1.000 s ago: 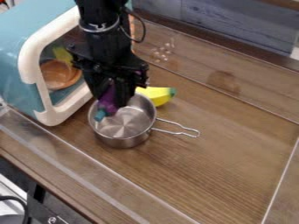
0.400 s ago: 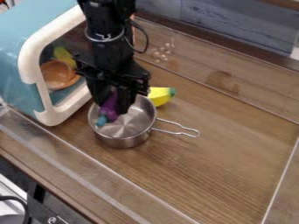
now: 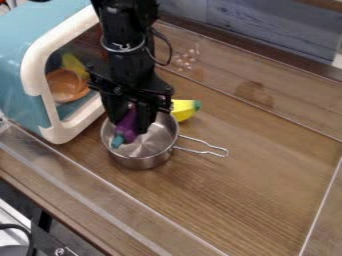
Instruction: Put the eggplant in the silver pot
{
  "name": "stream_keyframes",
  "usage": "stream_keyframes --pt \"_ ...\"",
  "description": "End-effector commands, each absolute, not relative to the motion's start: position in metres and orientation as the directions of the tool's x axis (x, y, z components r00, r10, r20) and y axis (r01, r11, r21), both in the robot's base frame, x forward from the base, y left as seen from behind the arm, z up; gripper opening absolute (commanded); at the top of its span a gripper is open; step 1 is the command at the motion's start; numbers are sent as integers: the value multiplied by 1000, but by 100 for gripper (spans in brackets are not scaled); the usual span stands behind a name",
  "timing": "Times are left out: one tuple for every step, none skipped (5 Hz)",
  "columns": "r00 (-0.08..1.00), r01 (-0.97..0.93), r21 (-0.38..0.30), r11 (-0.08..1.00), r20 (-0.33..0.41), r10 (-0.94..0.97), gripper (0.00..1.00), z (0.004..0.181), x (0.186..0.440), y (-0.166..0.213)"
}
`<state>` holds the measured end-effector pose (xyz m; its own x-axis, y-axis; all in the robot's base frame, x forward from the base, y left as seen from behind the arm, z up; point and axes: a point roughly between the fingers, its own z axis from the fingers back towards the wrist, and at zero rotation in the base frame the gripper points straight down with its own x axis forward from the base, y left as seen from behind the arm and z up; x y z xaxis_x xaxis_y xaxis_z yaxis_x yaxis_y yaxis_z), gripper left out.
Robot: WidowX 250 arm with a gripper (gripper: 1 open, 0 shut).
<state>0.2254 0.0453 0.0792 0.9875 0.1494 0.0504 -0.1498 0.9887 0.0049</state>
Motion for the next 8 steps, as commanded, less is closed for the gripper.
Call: stream_keyframes --pt "986 -147 7 989 78 146 0 84 232 44" --pt "987 -142 4 990 70 141 0 82 234 45" --pt "989 -137 1 991 64 137 0 81 235 46" --pt "990 -133 -5 991 56 133 0 81 236 46" --pt "990 -128 -11 992 51 129 0 81 236 47" --pt "991 -125 -15 992 47 126 0 81 237 48" --pt "991 -125 -21 992 44 125 0 81 237 49" --pt "992 -116 -30 993 40 117 100 89 240 47"
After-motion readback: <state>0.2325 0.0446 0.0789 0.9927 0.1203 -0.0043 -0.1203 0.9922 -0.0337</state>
